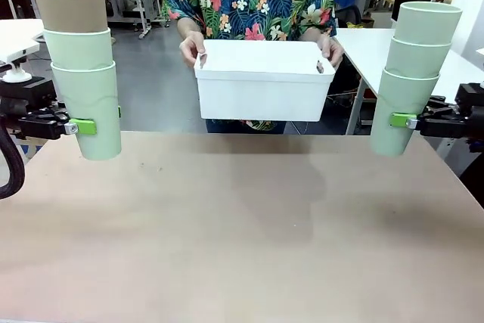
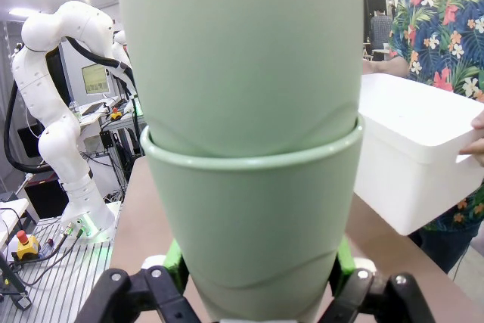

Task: Stack the cups and store them in the basket.
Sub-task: Place the stack of Reusable plastic cups into the Pantry Basket.

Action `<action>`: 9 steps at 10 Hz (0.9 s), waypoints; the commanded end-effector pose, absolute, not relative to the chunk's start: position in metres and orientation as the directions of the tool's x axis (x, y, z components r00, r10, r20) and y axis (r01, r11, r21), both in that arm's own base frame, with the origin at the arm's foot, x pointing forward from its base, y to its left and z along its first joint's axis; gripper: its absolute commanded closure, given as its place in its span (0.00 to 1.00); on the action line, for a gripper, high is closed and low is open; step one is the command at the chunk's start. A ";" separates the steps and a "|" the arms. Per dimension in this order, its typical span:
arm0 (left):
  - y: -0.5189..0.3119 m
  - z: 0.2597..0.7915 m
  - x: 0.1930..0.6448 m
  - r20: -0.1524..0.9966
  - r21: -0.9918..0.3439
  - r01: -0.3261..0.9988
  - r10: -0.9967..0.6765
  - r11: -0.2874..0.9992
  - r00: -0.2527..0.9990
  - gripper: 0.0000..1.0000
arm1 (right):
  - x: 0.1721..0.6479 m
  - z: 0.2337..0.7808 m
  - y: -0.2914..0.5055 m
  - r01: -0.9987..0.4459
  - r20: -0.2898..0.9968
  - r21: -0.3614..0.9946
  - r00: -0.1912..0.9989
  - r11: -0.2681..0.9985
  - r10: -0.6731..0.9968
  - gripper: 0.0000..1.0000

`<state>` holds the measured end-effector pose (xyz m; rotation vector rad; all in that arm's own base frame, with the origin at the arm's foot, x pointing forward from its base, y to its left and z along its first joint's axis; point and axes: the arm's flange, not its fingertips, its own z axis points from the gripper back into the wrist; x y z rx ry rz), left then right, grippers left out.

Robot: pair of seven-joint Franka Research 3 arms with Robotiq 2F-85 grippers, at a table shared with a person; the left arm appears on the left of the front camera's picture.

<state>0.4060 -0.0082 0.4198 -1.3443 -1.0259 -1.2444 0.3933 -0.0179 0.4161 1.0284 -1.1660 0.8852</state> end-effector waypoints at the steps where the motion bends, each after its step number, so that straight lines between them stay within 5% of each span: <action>1: -0.008 0.424 0.405 0.994 -0.109 0.983 -0.036 -0.148 0.105 0.16 | 0.396 0.420 -0.019 -0.942 0.984 0.155 0.173 0.299 0.033 0.13; 9: -0.008 0.424 0.405 0.994 -0.109 0.983 -0.036 -0.148 0.105 0.16 | 0.396 0.420 -0.019 -0.942 0.984 0.155 0.173 0.299 0.033 0.13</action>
